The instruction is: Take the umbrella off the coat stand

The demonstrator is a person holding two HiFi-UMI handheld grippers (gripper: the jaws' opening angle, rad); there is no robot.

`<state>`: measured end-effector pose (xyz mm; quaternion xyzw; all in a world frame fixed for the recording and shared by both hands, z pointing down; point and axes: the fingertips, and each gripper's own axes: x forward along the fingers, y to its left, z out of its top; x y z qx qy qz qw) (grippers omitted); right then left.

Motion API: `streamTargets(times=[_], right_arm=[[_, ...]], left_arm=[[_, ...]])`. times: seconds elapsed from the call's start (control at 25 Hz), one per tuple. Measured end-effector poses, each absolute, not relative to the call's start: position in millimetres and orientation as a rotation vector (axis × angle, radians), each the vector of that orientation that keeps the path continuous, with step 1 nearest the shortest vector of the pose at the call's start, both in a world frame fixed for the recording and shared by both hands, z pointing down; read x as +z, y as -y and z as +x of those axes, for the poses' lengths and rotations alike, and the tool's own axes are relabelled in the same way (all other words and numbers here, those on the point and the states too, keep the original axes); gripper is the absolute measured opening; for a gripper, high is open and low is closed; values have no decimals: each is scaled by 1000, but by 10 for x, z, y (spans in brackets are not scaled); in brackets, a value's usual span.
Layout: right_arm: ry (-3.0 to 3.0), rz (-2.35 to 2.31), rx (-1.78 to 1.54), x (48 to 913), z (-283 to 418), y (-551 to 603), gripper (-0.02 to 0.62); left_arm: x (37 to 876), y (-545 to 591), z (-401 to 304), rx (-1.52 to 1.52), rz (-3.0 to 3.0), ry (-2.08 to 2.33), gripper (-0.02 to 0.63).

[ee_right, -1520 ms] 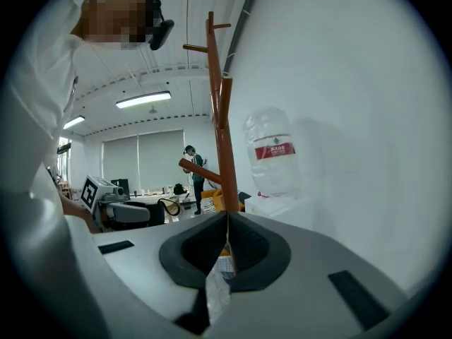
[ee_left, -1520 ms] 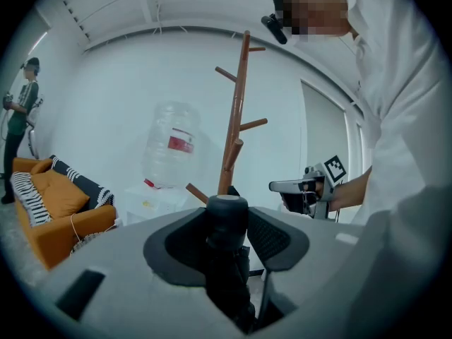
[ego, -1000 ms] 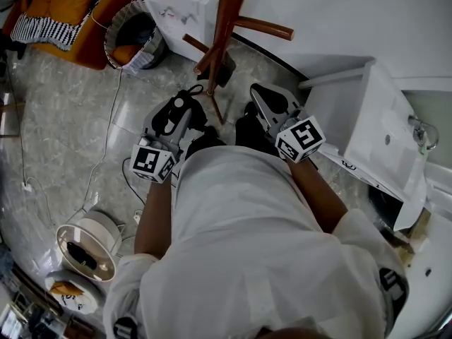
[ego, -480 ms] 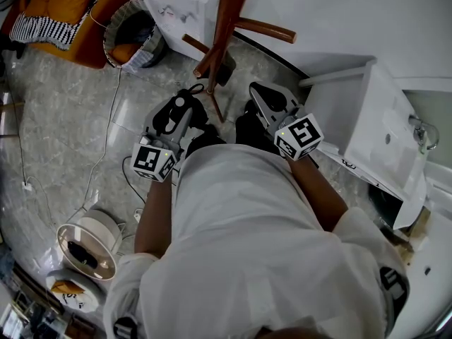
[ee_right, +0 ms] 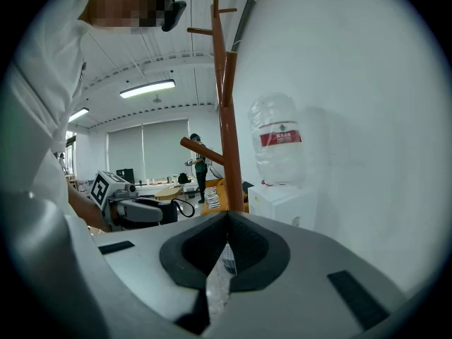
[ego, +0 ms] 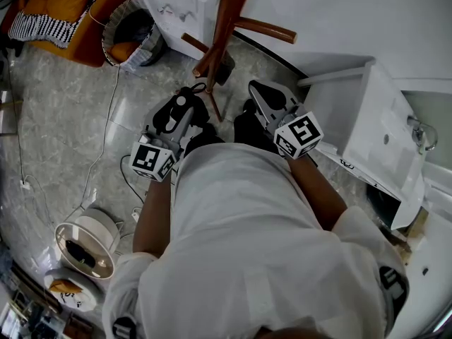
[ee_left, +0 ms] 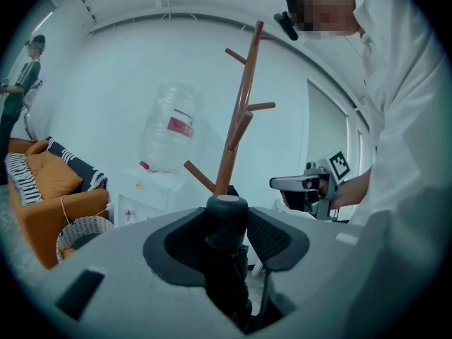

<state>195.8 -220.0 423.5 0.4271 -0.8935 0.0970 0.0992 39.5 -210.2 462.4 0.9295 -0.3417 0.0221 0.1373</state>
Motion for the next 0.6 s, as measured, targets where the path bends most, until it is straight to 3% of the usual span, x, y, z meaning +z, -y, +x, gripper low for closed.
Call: streamTargets(times=[0.6], right_arm=[[2645, 1256, 306, 4278, 1945, 2206, 15]], left_arm=[[4432, 2045, 384, 52, 2731, 974, 190]])
